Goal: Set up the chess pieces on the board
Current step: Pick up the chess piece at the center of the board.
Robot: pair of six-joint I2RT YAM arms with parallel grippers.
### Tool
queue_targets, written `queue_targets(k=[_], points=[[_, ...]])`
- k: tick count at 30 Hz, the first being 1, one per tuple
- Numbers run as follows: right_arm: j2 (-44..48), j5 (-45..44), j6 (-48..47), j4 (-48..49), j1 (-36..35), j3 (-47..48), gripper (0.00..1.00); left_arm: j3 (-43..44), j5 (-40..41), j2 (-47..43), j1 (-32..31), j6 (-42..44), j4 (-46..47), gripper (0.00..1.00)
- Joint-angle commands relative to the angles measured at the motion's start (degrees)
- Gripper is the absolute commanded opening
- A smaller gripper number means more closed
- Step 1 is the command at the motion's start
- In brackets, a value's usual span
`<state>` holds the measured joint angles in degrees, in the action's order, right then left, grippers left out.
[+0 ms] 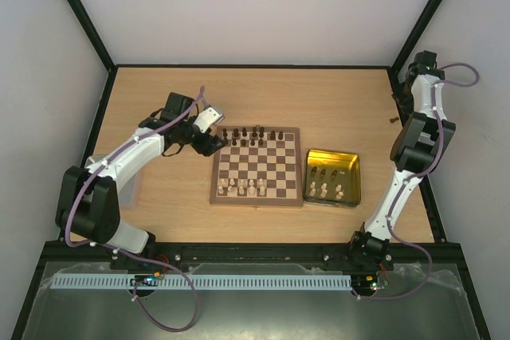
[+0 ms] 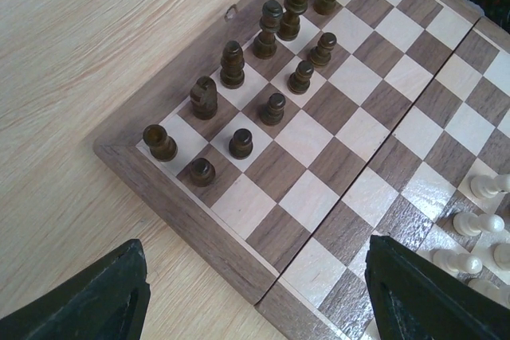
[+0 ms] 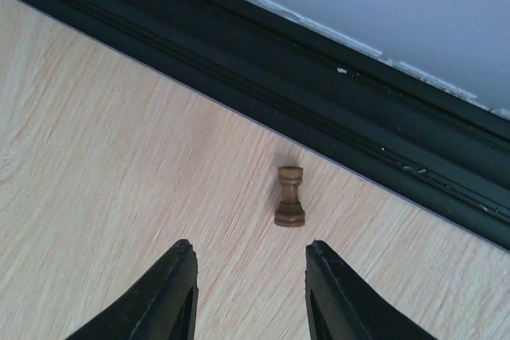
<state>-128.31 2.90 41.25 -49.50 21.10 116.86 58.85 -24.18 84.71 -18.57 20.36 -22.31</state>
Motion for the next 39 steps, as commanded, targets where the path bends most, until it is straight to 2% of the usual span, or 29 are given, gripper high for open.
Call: queue_targets(k=[1, 17, 24, 39], points=[[0.4, 2.5, -3.6, -4.0, 0.7, 0.5, 0.36, 0.0, -2.5, 0.9, 0.5, 0.4, -1.4, 0.75], [-2.1, 2.7, -6.5, -4.4, 2.6, -2.5, 0.35, 0.1, -1.6, 0.5, 0.8, 0.4, -1.5, 0.75], [-2.7, 4.1, -7.0, -2.6, 3.9, -5.0, 0.33, 0.0, -1.8, -1.3, 3.5, -0.2, -0.9, 0.75], [-7.6, 6.0, -6.1, -1.1, 4.9, -0.8, 0.31, 0.0, -2.2, -0.6, 4.5, -0.3, -0.9, 0.75]])
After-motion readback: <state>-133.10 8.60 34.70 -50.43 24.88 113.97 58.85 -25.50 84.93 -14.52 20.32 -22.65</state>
